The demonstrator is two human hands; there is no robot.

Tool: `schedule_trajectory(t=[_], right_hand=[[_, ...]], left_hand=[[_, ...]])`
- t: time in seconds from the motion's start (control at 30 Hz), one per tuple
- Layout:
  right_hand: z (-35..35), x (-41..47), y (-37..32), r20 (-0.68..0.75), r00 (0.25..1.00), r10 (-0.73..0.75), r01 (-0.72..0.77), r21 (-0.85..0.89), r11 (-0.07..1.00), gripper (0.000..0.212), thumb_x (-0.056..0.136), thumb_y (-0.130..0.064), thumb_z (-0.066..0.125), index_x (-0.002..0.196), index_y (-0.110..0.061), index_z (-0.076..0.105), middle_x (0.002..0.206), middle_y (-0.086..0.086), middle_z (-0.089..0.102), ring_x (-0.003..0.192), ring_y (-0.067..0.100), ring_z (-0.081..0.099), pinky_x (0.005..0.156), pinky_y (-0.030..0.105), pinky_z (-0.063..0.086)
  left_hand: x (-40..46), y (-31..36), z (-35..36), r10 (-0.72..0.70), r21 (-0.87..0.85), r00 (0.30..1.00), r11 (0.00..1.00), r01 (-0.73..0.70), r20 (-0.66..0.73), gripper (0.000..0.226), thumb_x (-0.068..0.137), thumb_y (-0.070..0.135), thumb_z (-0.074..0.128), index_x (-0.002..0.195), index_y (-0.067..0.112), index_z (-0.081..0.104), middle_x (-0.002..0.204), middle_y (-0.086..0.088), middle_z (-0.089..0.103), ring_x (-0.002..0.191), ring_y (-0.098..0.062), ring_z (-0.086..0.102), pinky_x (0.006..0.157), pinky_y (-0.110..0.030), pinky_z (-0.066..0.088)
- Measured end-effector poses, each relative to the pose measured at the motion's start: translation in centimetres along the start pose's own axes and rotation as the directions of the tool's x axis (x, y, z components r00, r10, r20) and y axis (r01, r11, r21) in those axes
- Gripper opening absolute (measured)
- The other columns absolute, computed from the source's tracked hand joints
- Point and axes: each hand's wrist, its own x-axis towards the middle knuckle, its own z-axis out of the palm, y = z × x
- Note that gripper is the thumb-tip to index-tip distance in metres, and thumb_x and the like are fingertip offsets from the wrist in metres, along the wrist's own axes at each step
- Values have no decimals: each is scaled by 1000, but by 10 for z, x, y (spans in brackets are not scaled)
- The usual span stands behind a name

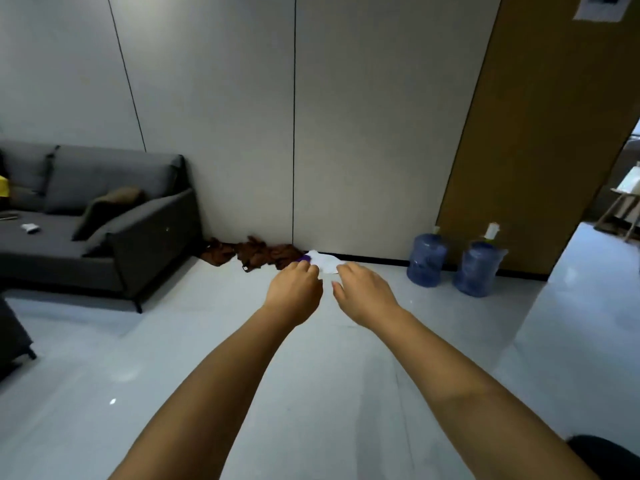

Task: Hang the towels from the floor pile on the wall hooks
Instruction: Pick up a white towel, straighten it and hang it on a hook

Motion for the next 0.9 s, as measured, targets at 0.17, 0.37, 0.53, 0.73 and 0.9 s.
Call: schedule_trajectory(t=[0.17,0.37,0.53,0.73,0.9], right_hand=[[17,89,30,31,1000,-4,4,-10,1000,34,100,-29,35,126,-10,48,128,6,49,111,23,52,85,29,41],[41,179,51,76,997,-27,27,-2,1000,34,100,-28,34,126,-9,47,129,8,49,114,24,51,88,30,39],[74,242,53,105,992,-74,71,32,997,32,100,-28,34,124,-11,48,128,6,50,115,23,49,87,30,40],[119,334,56,118,989,-91,88,30,996,31,100,-28,35,123,-12,48,125,5,52,113,22,50,84,29,40],[153,435,53,129,990,-63,61,23,998,32,99,-28,35,123,-11,49,124,7,51,112,25,50,87,32,40]], left_hand=[[78,-22,26,-27,21,999,999,26,24,30,98,25,39,122,10,50,124,-6,52,115,-22,47,87,-28,40],[146,-58,53,-95,4,995,995,95,32,29,99,27,37,116,10,52,119,-7,54,111,-23,49,85,-29,40],[199,-98,78,-152,29,987,988,151,45,29,99,29,37,116,10,52,118,-6,55,108,-22,50,85,-28,41],[277,-153,117,-135,29,989,991,133,64,30,100,29,36,117,10,52,118,-6,55,107,-22,50,84,-28,41],[363,-212,144,-88,17,994,996,87,62,30,100,27,35,116,9,52,119,-7,54,110,-23,49,86,-29,39]])
